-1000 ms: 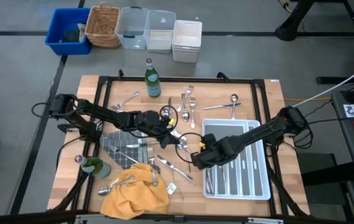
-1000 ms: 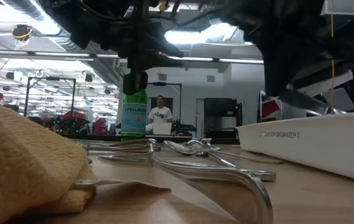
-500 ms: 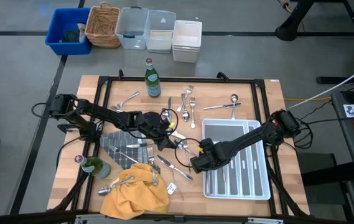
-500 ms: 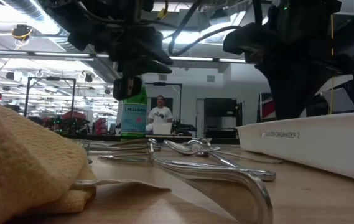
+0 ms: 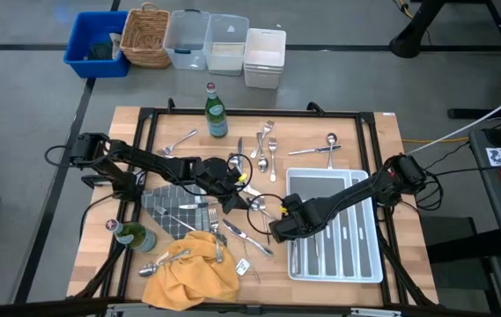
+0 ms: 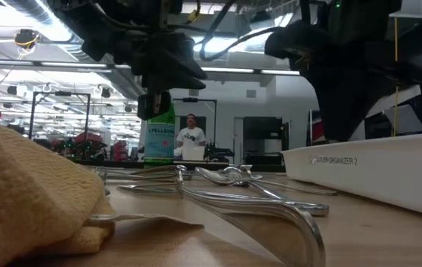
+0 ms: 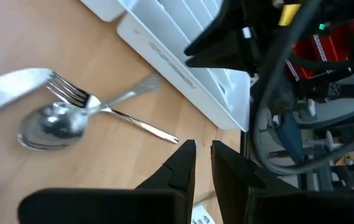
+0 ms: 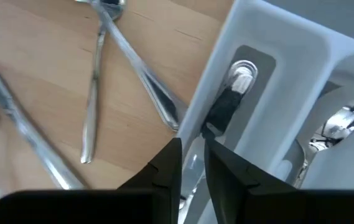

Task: Sort silverware
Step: Stack the silver spoon into the white utensil tray with the other silver spoon

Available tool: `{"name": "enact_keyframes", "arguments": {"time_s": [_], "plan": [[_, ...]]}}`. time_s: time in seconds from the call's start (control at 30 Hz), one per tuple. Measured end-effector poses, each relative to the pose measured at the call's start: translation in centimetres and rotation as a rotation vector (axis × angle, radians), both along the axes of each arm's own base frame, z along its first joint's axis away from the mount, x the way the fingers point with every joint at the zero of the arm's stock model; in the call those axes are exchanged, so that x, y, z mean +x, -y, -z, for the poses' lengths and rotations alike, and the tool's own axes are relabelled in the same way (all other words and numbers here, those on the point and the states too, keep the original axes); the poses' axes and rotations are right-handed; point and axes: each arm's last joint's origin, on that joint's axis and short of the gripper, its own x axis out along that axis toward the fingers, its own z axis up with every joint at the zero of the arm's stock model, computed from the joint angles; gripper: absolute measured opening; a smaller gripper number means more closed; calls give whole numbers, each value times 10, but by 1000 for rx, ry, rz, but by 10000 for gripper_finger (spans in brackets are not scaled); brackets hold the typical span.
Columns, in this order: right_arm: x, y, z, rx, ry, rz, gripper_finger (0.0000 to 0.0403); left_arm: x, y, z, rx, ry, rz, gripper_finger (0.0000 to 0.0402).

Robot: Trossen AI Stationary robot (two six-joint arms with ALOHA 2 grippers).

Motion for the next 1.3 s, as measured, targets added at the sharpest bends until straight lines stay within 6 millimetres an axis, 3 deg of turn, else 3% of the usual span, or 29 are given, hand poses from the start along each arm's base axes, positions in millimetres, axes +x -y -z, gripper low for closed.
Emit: {"name": "enact_keyframes", "arguments": {"time_s": [0.2,0.5,0.9,1.1,1.3], "plan": [[1,12,-9,35,8,-34,72,-1,-18,1,-17,-13,-24,40],[2,24,-19,27,33,-86,72,-15,-44,16,7,-176,-32,40],[13,42,-39,17,85,-224,72,-47,-82,33,96,-418,-20,40],[22,56,-54,-13,131,-314,72,-73,-101,19,264,-457,6,40],[27,68,-60,-37,145,-356,72,-109,-108,3,526,-617,90,40]]}}
